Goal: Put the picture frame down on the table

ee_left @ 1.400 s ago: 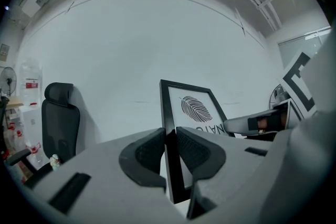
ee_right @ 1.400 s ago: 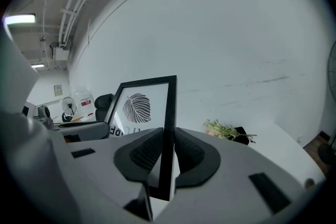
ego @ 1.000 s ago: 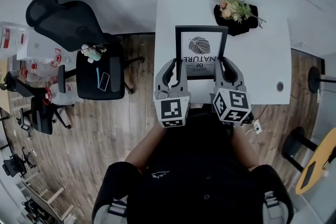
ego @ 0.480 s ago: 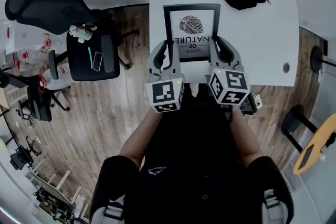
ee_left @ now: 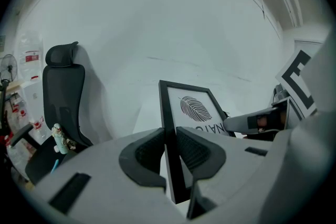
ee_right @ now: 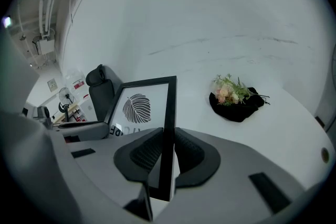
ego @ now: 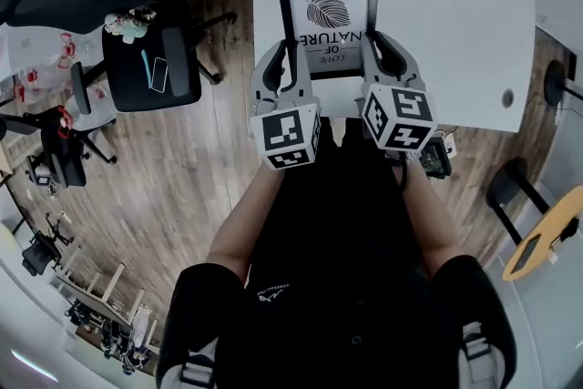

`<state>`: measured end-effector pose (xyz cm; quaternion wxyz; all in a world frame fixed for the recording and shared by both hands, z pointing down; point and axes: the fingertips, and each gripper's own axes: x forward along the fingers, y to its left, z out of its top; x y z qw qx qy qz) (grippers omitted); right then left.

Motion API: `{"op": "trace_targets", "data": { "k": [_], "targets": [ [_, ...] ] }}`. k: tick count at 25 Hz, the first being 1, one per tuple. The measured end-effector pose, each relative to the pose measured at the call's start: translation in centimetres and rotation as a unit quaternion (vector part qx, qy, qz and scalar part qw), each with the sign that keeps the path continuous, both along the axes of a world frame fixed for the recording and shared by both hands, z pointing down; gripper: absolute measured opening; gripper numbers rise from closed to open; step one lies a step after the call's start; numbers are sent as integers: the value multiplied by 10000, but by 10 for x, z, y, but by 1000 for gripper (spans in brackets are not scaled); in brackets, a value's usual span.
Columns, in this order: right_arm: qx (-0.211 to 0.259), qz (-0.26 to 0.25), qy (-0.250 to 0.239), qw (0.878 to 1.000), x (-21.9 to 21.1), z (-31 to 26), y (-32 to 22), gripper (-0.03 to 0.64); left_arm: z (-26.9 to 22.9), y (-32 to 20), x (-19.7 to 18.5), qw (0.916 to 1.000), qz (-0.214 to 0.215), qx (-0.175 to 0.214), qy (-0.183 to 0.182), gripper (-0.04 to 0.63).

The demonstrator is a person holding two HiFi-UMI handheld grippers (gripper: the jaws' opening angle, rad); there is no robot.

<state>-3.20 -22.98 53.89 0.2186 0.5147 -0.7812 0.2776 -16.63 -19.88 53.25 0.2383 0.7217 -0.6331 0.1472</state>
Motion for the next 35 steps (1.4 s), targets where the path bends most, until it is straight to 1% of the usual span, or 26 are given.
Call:
{"op": "trace_targets", "data": {
  "k": [8,14,19,24,30,35],
  "targets": [
    [-425,-204,152,9988,-12,44,8,67,46,9,-11,9988,-115,-484,-17,75],
    [-761,-265,185,9966,-15,73,11,67,75,13,-14,9965,-194,-814,32,75],
    [-1019,-382,285,9937,-17,97,17,67,102,21,-15,9928,-289,-1156,115,75],
    [-1279,-456,324,9902,-15,121,24,67,125,28,-13,9890,-296,-1442,119,75],
    [-1558,-482,383,9859,-12,141,29,67,146,32,-10,9852,-269,-1690,68,77],
    [-1637,-550,426,9841,-9,151,27,69,158,31,-6,9832,-255,-1807,64,77]
  ]
}}
